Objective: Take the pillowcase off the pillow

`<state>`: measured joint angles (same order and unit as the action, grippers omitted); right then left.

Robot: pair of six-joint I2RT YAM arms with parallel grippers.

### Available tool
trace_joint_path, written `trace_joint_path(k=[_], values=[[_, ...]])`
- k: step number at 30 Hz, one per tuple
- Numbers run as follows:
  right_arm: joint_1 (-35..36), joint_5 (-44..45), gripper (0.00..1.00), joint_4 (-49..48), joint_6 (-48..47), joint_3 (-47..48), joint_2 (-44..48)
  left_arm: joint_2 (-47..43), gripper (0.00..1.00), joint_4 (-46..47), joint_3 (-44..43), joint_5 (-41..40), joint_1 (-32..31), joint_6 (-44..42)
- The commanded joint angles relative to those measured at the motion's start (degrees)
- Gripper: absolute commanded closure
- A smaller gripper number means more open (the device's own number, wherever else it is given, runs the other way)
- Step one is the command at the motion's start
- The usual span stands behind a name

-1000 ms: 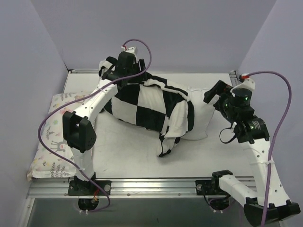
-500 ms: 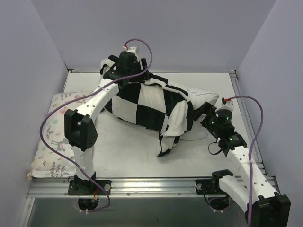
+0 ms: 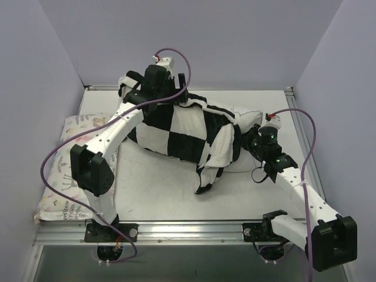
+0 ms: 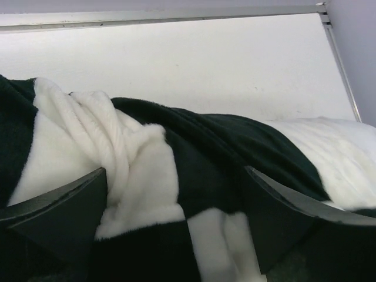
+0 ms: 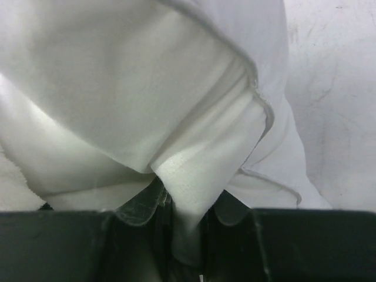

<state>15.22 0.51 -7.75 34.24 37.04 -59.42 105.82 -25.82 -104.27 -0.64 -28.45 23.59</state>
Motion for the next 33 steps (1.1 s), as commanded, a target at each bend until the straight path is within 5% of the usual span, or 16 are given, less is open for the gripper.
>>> trace_joint_path(k=[1, 11, 20, 23, 28, 33], values=[[1.0, 2.8, 1.00, 9.8, -3.7, 1.8, -0.8, -9.9, 0.03, -2.2, 2.5, 1.1, -2.3, -1.2], [1.4, 1.5, 1.00, 13.4, -4.6, 5.2, -0.1, -29.2, 0.03, 8.3, 28.6, -9.9, -8.9, 0.0], [5.2, 3.9, 1.00, 16.4, -4.7, 7.1, 1.0, -19.4, 0.03, 17.2, 30.9, -6.1, -11.8, 0.8], [5.2, 4.6, 1.00, 17.8, -4.9, 8.2, 1.4, -16.3, 0.21, 15.2, 29.3, -10.1, -11.8, 1.4], [5.0, 7.3, 1.00, 22.2, -5.3, 11.6, 1.9, -15.9, 0.92, 7.1, 26.2, -22.4, -10.6, 1.8], [1.8, 8.5, 1.00, 26.3, -5.2, 14.6, 2.9, -19.9, 1.00, 2.0, 26.2, -28.0, -5.1, 2.2]])
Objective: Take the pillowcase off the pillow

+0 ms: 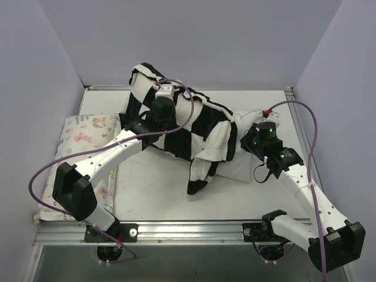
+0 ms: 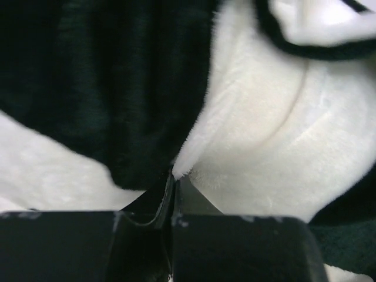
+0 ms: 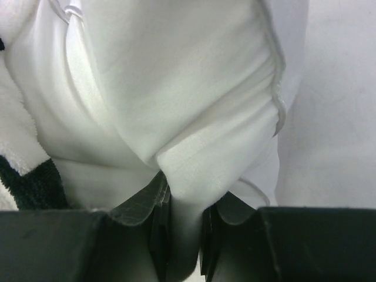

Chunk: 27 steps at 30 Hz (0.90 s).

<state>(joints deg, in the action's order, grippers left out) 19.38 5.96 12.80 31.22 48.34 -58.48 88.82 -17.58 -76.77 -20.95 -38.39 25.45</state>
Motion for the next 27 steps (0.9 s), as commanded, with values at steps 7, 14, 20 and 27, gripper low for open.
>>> trace_joint_path(k=[7, 14, 20, 27], values=[[-10.8, -1.4, 1.00, 8.7, -1.0, 5.1, 3.3, -5.9, 1.00, -9.1, 0.0, -5.5, 16.9, 0.4], [-23.1, -10.0, 1.00, 10.7, 0.3, 9.6, 1.4, -2.4, 1.00, -11.9, 1.4, -1.8, 29.3, 2.7], [-25.0, -16.1, 1.00, 10.9, 0.5, 13.4, -2.4, 0.1, 1.00, -9.4, 2.5, 1.8, 24.0, -1.7], [-13.2, -11.8, 0.51, 10.2, -4.5, 11.7, -1.3, 3.8, 1.00, -10.0, 0.5, 5.0, 16.2, -1.5]])
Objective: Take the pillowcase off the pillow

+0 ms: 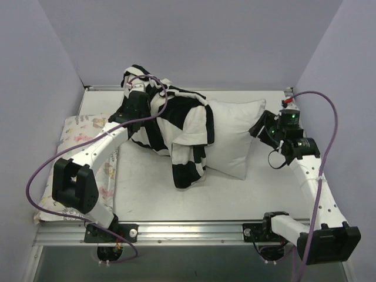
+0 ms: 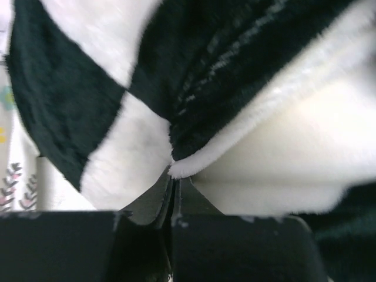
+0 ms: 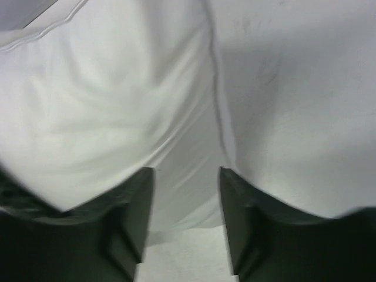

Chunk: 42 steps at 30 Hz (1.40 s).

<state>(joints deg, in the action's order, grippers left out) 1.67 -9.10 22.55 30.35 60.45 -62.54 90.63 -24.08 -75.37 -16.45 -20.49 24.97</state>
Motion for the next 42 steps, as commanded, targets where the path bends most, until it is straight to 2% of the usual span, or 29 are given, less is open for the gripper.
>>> trace_joint_path(k=[1, 3, 5, 6, 9, 14, 20, 21, 22, 23, 24, 25, 26, 27, 29, 31, 32, 35, 38, 42], values=[[6.6, 4.0, 0.41, 0.3, -3.8, -1.0, 5.3, 2.2, 1.00, -3.6, -1.0, 0.7, -1.9, -0.7], [12.4, 6.4, 0.23, 0.7, -4.3, -3.0, 7.6, 2.8, 1.00, -3.4, -1.4, 1.0, -2.5, -0.2], [16.2, 8.9, 0.16, 0.9, -4.1, -5.0, 10.2, 3.4, 1.00, -3.6, -2.0, 1.6, -3.1, 0.0], [20.2, 11.2, 0.11, 0.7, -3.8, -7.1, 10.8, 3.5, 1.00, -3.6, -2.1, 1.5, -3.6, 0.1], [25.0, 14.5, 0.04, -2.5, -3.3, -10.9, 9.9, 3.7, 1.00, -3.6, -2.8, 1.9, -4.6, 0.5], [29.9, 15.0, 0.00, -11.5, -1.6, -14.3, 1.1, 4.2, 1.00, -4.1, -3.6, 2.0, -5.9, 0.6], [30.1, 10.8, 0.01, -33.2, 0.1, -19.0, -9.5, 3.9, 1.00, -4.1, -2.8, 3.3, -7.1, 1.0], [30.1, 11.4, 0.04, -35.3, 0.1, -19.1, -10.9, 3.8, 1.00, -4.0, -2.5, 3.4, -7.2, 0.9], [29.9, 13.4, 0.11, -34.3, 0.1, -17.7, -11.5, 3.2, 1.00, -4.0, -1.9, 3.5, -7.2, 0.8], [29.2, 14.0, 0.47, -32.6, -0.2, -17.1, -11.9, 2.8, 1.00, -4.1, -1.7, 3.7, -7.2, 0.5], [28.8, 15.1, 0.75, -30.2, -0.3, -16.9, -12.0, 2.5, 1.00, -4.1, -1.6, 3.5, -7.1, 0.1], [28.5, 16.6, 0.96, -28.5, 0.0, -16.5, -10.9, 1.9, 1.00, -4.4, -1.6, 3.5, -7.1, -0.6], [27.8, 17.9, 1.00, -27.0, 0.3, -16.2, -10.2, 1.6, 1.00, -4.5, -1.8, 3.5, -6.9, -1.0], [26.0, 17.9, 1.00, -24.6, 0.2, -16.0, -9.3, 1.2, 1.00, -4.5, -2.1, 3.6, -6.8, -1.3], [24.2, 18.9, 1.00, -20.5, 0.0, -14.9, -5.9, 0.3, 0.89, -4.7, -2.8, 4.2, -6.8, -2.3], [21.8, 18.7, 1.00, -14.7, -0.9, -11.9, -2.6, -1.0, 0.67, -4.8, -4.3, 6.3, -6.8, -2.8], [21.4, 18.6, 1.00, -13.0, -1.3, -10.7, -1.5, -1.6, 0.44, -4.4, -4.3, 7.2, -6.9, -2.9], [20.8, 17.9, 1.00, -6.6, -3.4, -6.5, 1.1, -5.5, 0.22, -1.4, -1.9, 9.8, -8.2, -3.3], [20.8, 16.7, 1.00, -3.4, -4.6, -3.0, 1.4, -9.5, 0.17, 2.1, 2.2, 11.8, -9.4, -1.7], [20.7, 16.0, 1.00, -2.5, -5.0, -1.8, 0.8, -12.3, 0.16, 9.6, 9.8, 13.2, -12.9, 2.1]])
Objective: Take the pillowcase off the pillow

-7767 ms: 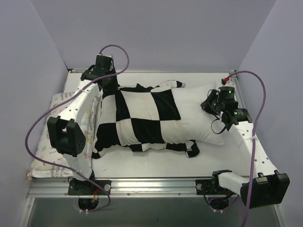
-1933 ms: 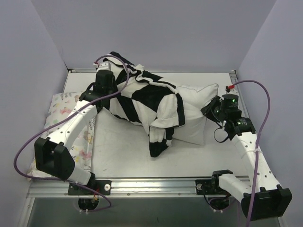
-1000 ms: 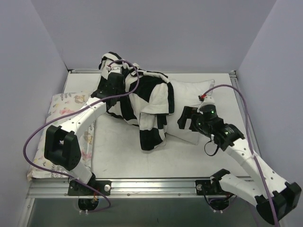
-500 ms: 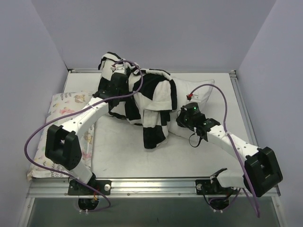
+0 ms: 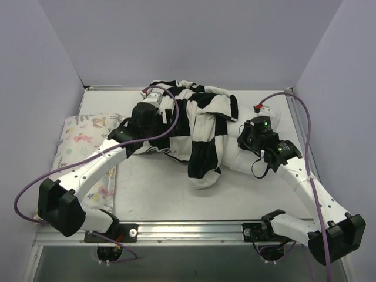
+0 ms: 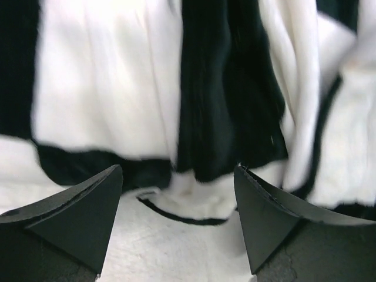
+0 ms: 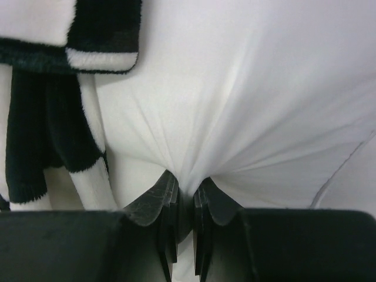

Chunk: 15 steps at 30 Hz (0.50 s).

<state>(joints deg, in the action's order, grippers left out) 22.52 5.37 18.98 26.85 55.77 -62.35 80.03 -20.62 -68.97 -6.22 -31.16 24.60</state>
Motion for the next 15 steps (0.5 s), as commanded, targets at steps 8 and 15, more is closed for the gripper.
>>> trace_joint_path(k=[8, 15], values=[[-0.3, 1.3, 1.00, 1.1, -1.7, 2.6, -1.0, 5.4, 0.22, 14.3, 7.1, 2.9, -4.4, 6.0], [-3.8, 1.1, 1.00, 4.0, -1.5, 4.8, 0.6, 7.2, 0.96, 6.2, 3.5, -6.8, -2.2, 4.9]])
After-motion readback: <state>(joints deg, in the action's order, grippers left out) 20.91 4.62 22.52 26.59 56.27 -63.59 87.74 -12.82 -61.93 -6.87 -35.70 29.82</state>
